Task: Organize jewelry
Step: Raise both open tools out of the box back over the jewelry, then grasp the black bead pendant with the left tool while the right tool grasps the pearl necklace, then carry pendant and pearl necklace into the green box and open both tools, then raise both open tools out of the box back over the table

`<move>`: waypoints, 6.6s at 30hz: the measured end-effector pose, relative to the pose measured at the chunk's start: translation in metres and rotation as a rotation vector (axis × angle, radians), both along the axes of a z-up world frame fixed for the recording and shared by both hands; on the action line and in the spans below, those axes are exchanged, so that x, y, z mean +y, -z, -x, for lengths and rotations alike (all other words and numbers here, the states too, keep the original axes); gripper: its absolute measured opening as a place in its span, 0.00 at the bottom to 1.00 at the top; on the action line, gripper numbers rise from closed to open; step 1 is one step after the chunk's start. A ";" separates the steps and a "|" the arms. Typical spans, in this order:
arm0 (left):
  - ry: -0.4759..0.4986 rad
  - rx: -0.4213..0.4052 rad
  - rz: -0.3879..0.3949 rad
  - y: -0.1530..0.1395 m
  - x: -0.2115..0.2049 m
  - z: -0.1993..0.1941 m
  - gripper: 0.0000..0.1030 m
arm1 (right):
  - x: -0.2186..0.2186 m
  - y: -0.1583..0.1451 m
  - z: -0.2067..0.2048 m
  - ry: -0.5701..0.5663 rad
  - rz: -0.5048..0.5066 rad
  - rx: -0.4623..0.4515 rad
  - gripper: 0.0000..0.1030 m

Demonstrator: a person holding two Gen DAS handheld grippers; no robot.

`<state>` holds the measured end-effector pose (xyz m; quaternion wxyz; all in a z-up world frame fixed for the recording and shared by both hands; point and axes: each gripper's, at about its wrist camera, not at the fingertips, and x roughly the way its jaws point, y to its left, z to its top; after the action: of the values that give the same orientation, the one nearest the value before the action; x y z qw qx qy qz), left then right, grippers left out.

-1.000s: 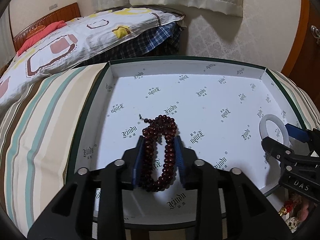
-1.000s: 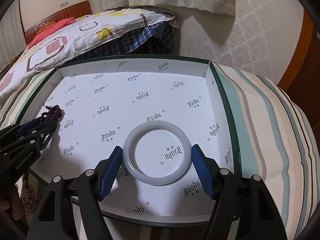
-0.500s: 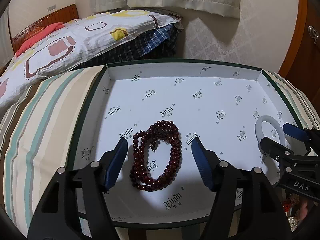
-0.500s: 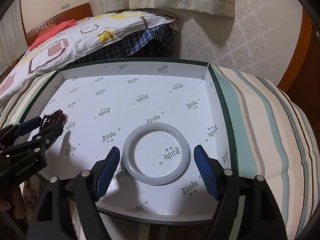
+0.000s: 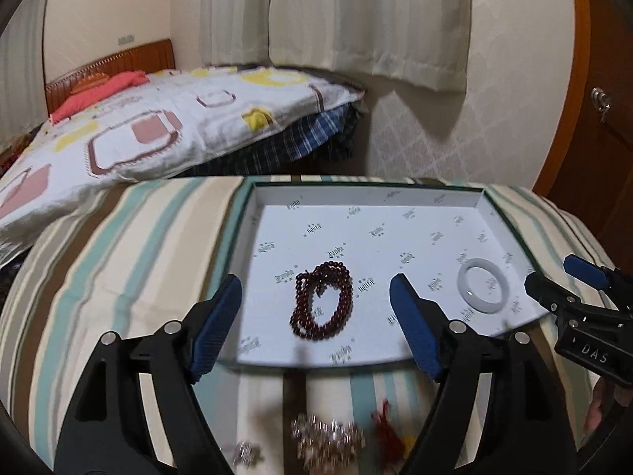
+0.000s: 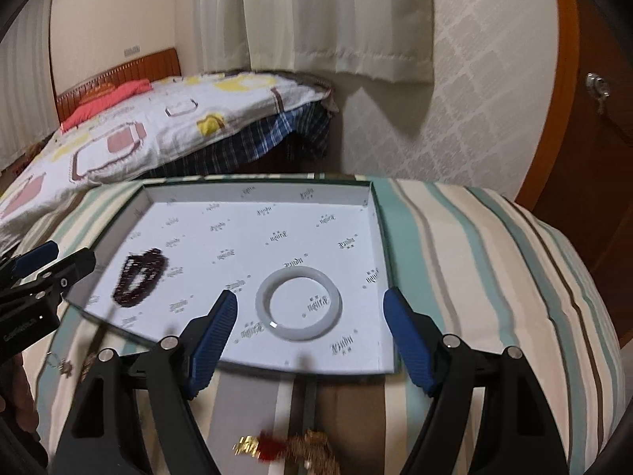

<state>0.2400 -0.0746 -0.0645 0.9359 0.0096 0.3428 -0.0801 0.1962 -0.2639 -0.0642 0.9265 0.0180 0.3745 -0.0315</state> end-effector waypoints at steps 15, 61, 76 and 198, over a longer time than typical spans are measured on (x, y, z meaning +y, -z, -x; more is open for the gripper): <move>-0.009 -0.059 -0.010 0.008 0.014 0.130 0.73 | 0.023 0.015 0.110 0.032 0.023 -0.077 0.72; 0.029 0.075 -0.004 0.046 0.024 0.135 0.16 | 0.016 0.059 0.111 0.047 -0.003 0.078 0.72; 0.025 0.085 -0.010 0.050 0.023 0.135 0.16 | 0.016 0.069 0.113 0.000 -0.056 0.103 0.26; 0.037 0.044 -0.041 0.008 -0.073 -0.080 0.68 | -0.019 0.022 -0.082 0.010 -0.052 0.015 0.50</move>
<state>0.3203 -0.1480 -0.0726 0.9262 0.0334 0.3646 -0.0904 0.2785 -0.2826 -0.0859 0.9228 0.0438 0.3819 -0.0262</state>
